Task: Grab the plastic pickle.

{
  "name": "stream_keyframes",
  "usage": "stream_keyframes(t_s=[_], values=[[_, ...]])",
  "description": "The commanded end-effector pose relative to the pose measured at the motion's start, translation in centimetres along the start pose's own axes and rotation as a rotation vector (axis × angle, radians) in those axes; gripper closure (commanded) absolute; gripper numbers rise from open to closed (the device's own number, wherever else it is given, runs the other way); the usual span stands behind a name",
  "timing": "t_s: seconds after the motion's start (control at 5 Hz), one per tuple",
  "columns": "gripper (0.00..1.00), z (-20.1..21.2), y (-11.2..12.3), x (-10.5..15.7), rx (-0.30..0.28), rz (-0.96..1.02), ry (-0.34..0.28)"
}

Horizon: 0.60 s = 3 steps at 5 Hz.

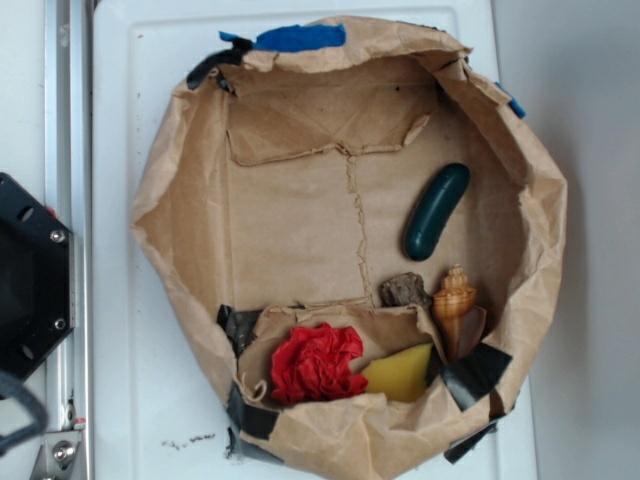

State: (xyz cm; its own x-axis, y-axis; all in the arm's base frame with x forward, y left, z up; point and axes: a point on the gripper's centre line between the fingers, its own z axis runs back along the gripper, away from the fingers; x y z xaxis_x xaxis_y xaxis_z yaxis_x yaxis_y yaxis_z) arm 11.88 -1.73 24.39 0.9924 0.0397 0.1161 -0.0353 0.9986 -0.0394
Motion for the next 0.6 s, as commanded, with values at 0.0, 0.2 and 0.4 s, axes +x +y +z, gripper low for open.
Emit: stream_keyframes(t_s=[0.0, 0.2, 0.4], values=[[0.0, 0.0, 0.0, 0.0, 0.0, 0.0, 0.0], [0.0, 0.0, -0.6, 1.0, -0.011, 0.009, -0.036], [0.0, -0.7, -0.5, 3.6, -0.019, -0.012, -0.098]])
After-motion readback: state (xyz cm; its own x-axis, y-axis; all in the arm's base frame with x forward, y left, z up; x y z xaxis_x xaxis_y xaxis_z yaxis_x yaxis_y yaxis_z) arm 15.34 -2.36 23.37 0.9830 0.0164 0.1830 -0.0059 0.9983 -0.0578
